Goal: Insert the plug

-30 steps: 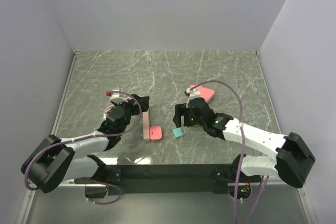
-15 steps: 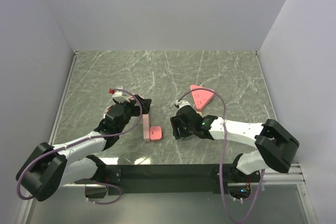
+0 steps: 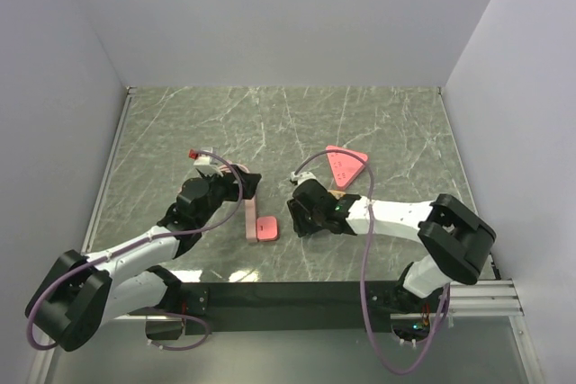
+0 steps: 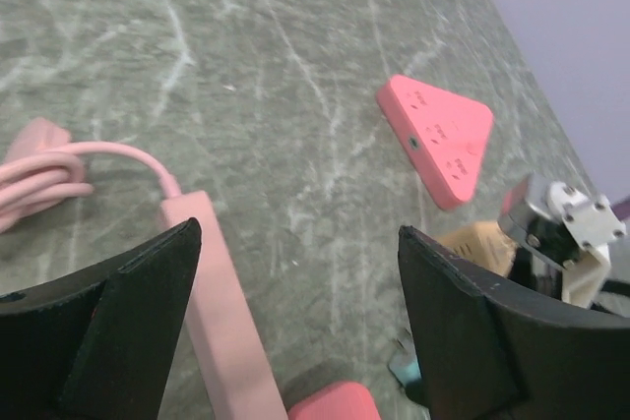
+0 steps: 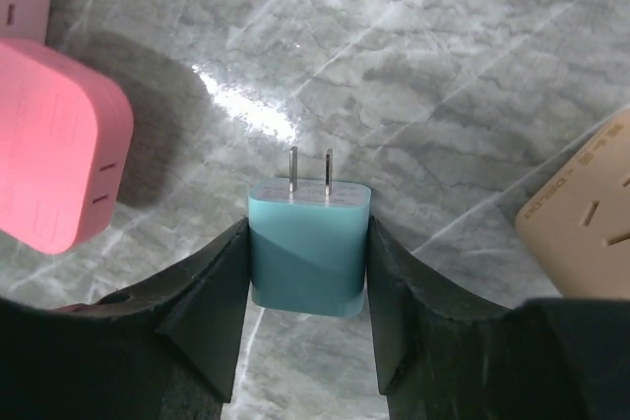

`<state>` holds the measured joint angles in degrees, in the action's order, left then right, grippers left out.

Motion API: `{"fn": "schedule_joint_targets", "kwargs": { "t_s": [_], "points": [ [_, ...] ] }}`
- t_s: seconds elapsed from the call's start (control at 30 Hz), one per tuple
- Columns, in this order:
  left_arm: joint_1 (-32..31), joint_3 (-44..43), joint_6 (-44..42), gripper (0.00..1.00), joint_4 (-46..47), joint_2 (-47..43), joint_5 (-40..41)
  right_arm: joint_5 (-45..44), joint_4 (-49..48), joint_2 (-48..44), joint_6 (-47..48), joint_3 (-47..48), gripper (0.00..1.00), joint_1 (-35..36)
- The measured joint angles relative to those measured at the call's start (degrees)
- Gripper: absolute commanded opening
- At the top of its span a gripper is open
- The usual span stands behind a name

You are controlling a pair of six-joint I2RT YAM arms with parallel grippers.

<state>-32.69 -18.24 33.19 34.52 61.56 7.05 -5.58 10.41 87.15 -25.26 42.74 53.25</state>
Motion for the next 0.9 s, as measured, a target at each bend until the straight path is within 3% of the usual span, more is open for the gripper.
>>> {"fn": "schedule_joint_targets", "kwargs": {
  "t_s": [0.1,0.17,0.23,0.47,0.73,0.9],
  "points": [
    [0.66,-0.24,-0.17,0.85,-1.25,-1.09,-5.95,0.46,0.52,-1.90,2.67,0.00,0.22,0.15],
    [0.76,-0.72,-0.13,0.85,-2.49,-2.25,-10.97,1.03,1.05,-5.42,5.53,-0.02,0.12,0.35],
    [0.76,-1.07,-0.02,0.85,-3.15,-3.56,-15.74,1.62,1.18,-10.32,8.55,0.00,0.08,0.87],
    [0.81,-1.18,2.05,0.85,-2.05,-5.75,-31.52,4.98,0.15,-22.69,18.27,0.00,0.06,5.29],
    [0.81,-1.11,7.43,0.80,5.55,-0.63,-44.13,5.07,0.22,-24.61,22.71,0.00,0.05,9.33],
    [-0.13,-1.07,8.48,0.76,6.16,0.96,-46.93,3.04,0.79,-24.55,23.71,0.00,0.04,10.75]
  ]
}}
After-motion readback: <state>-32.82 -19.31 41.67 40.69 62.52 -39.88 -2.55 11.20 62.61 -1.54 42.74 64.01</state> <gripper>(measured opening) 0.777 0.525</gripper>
